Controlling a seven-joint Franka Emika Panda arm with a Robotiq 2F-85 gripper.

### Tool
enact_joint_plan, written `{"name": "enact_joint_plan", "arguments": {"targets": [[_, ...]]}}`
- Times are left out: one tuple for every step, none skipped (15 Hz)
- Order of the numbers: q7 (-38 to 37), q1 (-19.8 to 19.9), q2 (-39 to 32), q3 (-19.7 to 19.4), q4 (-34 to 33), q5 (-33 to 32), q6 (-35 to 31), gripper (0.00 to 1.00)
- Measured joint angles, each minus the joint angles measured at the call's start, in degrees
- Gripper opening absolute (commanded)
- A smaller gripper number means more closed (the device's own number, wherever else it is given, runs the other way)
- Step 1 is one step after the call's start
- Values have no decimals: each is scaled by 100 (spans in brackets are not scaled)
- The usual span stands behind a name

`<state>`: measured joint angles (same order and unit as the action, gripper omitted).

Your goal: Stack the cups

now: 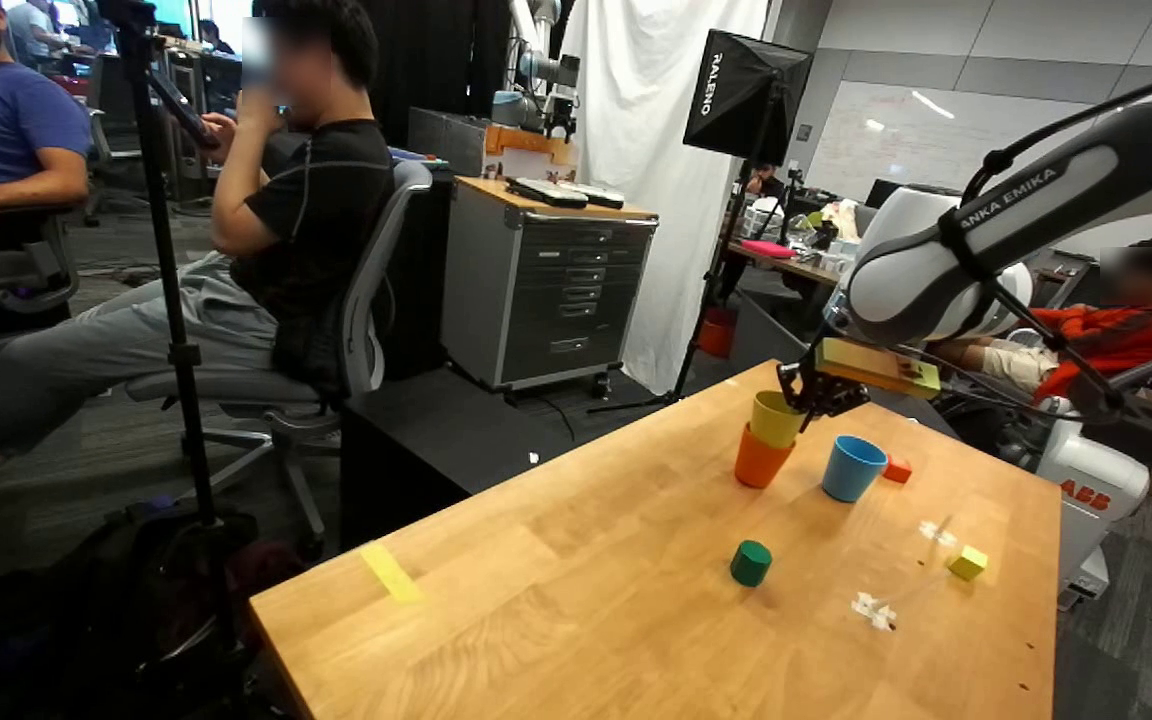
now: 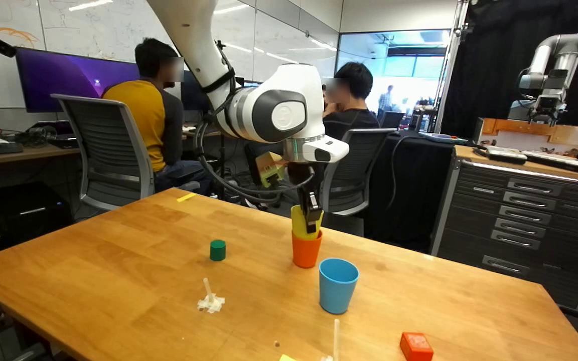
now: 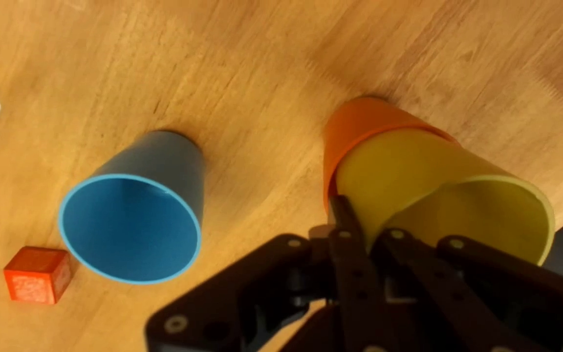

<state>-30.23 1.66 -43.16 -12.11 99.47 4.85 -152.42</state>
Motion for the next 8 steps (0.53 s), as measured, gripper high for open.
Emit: {"name": "enact_joint_plan", "arguments": {"targets": [[0, 1, -25, -6, -6, 0, 3, 5], [0, 1, -53, -17, -11, 0, 4, 5], [0, 2, -84, -34, -18, 0, 5, 5], [0, 2, -120, -57, -30, 0, 5, 5], [0, 3, -160, -79, -49, 0, 5, 5], [-1, 4, -201, -103, -67, 0, 5, 5], [-1, 5, -233, -125, -88, 0, 5, 5], [-2, 5, -247, -141, -116, 0, 9, 6]]}}
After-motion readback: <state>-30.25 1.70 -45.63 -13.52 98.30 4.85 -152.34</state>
